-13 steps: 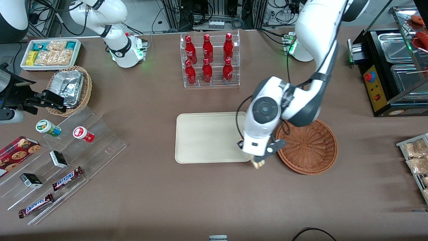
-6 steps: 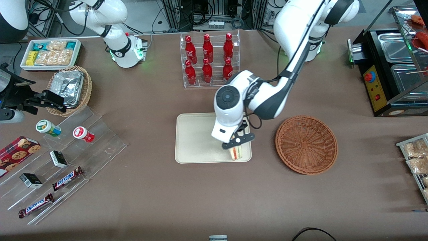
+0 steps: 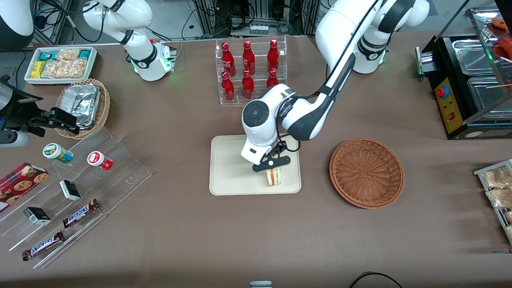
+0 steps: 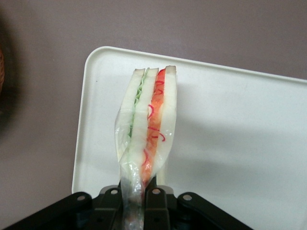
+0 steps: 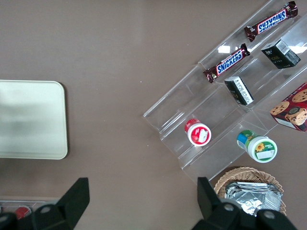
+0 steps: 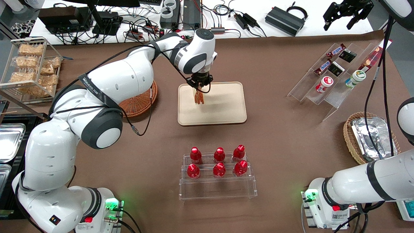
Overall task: Place sandwich from basket to tray
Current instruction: 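Lower the sandwich onto the cream tray and open the left gripper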
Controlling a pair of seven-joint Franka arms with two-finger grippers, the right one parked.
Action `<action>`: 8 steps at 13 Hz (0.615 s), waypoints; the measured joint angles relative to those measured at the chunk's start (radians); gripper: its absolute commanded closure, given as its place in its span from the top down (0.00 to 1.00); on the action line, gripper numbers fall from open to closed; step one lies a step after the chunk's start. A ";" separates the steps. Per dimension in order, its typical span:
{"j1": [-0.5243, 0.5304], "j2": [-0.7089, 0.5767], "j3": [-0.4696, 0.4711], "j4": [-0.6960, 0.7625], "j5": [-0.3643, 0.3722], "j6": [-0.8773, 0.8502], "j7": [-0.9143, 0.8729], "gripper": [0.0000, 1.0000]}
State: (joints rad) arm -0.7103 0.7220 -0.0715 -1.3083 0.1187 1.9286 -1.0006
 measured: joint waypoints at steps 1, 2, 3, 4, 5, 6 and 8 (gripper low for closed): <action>-0.002 0.003 0.000 -0.002 0.000 0.000 0.011 0.00; -0.004 0.009 0.000 -0.004 0.000 0.000 0.016 0.00; -0.004 0.019 0.000 -0.005 0.000 0.004 0.019 0.00; -0.004 0.029 0.000 -0.005 0.000 0.018 0.022 0.00; -0.005 0.038 0.000 -0.006 0.000 0.039 0.023 0.00; -0.007 0.047 0.000 -0.006 0.000 0.051 0.024 0.00; -0.010 0.058 0.000 -0.006 0.000 0.070 0.024 0.00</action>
State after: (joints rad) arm -0.7203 0.7797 -0.0714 -1.3140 0.1187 1.9989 -0.9765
